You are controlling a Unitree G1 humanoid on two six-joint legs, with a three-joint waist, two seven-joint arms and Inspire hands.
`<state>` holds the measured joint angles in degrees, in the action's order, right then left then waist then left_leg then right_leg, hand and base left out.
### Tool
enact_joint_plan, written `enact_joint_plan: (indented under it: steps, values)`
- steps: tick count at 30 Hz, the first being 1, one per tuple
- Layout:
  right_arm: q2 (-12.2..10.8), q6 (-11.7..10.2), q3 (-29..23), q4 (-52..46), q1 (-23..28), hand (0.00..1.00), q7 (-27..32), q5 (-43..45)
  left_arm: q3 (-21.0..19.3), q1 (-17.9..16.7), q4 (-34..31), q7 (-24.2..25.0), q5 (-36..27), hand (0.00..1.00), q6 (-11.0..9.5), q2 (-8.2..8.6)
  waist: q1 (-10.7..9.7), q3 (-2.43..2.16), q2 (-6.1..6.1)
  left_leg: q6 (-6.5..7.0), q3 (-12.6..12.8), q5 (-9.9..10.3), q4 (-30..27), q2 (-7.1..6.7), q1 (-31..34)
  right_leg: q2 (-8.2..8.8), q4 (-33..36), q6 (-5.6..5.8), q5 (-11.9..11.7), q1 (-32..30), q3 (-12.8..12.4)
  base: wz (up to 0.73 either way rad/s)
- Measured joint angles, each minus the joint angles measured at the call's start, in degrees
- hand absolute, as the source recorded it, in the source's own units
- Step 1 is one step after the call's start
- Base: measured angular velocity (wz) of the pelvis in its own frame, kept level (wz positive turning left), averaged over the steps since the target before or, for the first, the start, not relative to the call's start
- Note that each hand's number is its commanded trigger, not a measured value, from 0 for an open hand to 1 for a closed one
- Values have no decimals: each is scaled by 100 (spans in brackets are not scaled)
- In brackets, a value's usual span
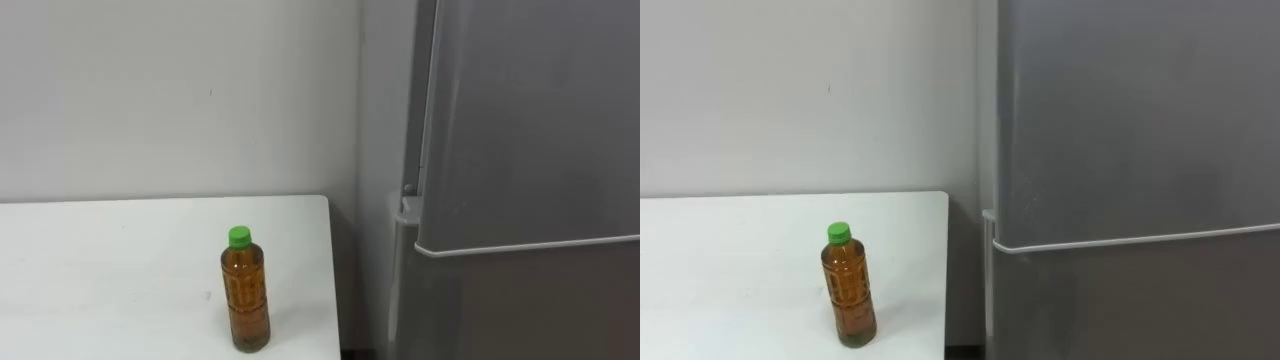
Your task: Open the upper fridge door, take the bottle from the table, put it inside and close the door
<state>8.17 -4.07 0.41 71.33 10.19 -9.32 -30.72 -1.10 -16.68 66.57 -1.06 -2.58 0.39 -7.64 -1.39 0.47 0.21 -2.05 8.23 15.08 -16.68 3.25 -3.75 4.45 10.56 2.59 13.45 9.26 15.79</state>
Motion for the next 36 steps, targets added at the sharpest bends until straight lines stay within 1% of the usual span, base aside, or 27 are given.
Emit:
enact_joint_plan:
  steps: [10,19,20,24,26,27,28,29,30,31,32,34,35,36]
  values:
    - [-6,44,3,-1,-6,0,46,36,-48,-33,0,-58,28,0,46,3,5,3,-25,0,12,0,5,1,-40,1,-4,1,0,34,-4,0]
    - [-28,46,1,-4,12,0,49,36,-106,-39,-13,-130,-22,0,47,-2,2,-3,-95,0,9,0,6,-3,-53,-6,-83,8,-5,79,6,0]
    - [-28,46,1,-6,15,0,60,39,-106,-37,-19,-155,-37,0,47,-1,5,-4,-94,0,9,0,6,-3,-51,-6,-71,9,-8,80,9,0]
    - [-34,45,0,-4,3,0,196,87,-121,-39,-31,-364,-468,0,45,0,20,-4,-77,0,13,0,28,-4,-77,-6,-59,7,-10,84,5,0]
    - [-34,41,-11,-5,-3,0,226,131,-221,-41,-71,-472,-533,0,45,0,20,-2,-68,0,5,0,35,-3,-77,-11,-57,7,-10,84,8,0]
    - [-33,35,-32,-9,-3,0,226,172,-279,-46,-138,-567,-574,0,47,-4,19,-18,-25,0,-4,0,30,-2,-72,-14,-58,7,-10,85,9,0]
    - [-33,32,-42,-10,-4,0,227,181,-316,-46,-183,-607,-588,0,46,-7,19,-12,-25,0,-9,0,27,-2,-67,-14,-58,6,-11,85,10,6]
    - [-33,24,-53,-10,1,0,227,181,-385,-42,-314,-702,-748,0,11,-23,19,-6,-22,0,-29,0,28,-3,-55,-14,-58,4,-12,84,13,8]
    - [-27,21,-55,-10,1,0,231,176,-490,-31,-486,-787,-1002,0,-118,-24,34,-9,-4,0,-43,0,30,-5,-53,-14,-55,4,-12,91,25,7]
    - [-19,21,-54,-9,0,0,234,177,-515,-16,-547,-836,-1141,0,-208,-27,42,0,-5,0,-45,0,33,-5,-57,-14,-53,4,-12,98,26,4]
    - [1,10,-53,-9,2,0,236,178,-569,39,-652,-901,-1352,0,-341,-30,37,14,18,0,-45,0,37,-7,-58,-11,-53,6,-13,126,67,6]
    - [14,-24,-75,-25,5,0,240,181,-609,153,-850,-1002,-1561,0,-424,-47,17,16,69,0,-56,0,42,-10,-66,-4,-61,7,-13,151,113,7]
    - [20,-25,-172,-62,18,0,238,209,-682,196,-1052,-1038,-1610,0,-475,-50,20,15,106,0,-56,0,55,-11,-74,-4,-66,7,-12,154,118,0]
    - [38,-25,-187,-153,64,0,244,233,-720,205,-1262,-1095,-1707,0,-588,-51,25,13,133,-1,-53,-1,95,-13,-88,-3,-69,7,-11,153,119,0]
